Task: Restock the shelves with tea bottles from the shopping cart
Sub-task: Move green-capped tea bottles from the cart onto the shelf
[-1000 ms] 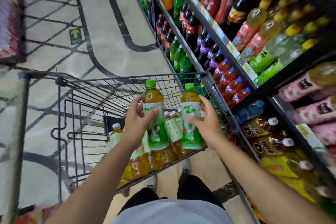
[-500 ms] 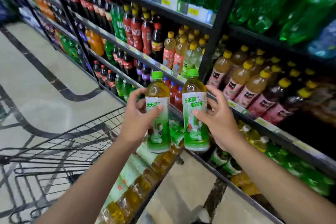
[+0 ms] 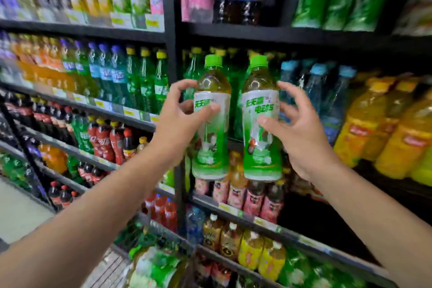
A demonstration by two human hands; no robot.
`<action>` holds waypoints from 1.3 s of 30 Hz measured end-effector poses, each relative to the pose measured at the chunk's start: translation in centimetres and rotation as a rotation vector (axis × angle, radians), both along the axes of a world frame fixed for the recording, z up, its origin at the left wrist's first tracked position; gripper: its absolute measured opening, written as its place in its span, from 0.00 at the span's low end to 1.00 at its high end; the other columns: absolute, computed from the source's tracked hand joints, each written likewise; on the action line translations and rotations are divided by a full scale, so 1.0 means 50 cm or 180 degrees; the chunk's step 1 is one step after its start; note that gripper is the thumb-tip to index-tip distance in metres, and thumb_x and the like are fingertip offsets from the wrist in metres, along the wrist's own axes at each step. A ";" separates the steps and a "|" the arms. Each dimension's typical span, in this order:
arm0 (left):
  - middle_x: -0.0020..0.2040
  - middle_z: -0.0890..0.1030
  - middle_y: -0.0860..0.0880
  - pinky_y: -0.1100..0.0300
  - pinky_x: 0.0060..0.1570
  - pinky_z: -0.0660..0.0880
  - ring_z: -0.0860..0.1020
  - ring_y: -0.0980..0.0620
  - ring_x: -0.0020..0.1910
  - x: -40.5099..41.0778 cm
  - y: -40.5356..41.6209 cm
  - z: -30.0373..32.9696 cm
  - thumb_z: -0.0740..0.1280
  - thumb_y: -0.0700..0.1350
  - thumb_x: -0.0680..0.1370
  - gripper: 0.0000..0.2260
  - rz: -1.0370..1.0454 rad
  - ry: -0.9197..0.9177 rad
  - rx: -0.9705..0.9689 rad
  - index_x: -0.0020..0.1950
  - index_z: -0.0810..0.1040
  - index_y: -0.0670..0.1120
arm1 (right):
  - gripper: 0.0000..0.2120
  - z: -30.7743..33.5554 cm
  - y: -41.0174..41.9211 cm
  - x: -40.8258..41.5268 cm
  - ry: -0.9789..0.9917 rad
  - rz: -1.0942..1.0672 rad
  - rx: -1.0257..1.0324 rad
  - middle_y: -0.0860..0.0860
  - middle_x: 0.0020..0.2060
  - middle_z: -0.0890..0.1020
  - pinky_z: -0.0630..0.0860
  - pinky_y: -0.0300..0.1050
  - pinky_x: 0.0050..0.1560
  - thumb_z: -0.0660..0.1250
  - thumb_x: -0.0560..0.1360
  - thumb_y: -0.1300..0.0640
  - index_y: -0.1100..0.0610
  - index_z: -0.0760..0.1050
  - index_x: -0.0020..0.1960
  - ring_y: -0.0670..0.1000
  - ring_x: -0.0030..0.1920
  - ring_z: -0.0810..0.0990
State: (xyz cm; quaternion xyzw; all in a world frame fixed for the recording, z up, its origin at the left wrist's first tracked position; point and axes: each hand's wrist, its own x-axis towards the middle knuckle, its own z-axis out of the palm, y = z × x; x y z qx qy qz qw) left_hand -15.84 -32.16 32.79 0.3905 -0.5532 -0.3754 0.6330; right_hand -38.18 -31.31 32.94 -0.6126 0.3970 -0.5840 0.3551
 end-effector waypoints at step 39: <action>0.60 0.81 0.53 0.53 0.57 0.82 0.81 0.57 0.59 -0.426 -0.376 0.463 0.76 0.45 0.76 0.30 -0.0994 -0.0496 -0.1920 0.73 0.67 0.55 | 0.34 0.432 -0.221 -0.385 0.0211 -0.1389 -0.1394 0.48 0.66 0.77 0.83 0.46 0.52 0.72 0.77 0.65 0.38 0.63 0.71 0.48 0.56 0.84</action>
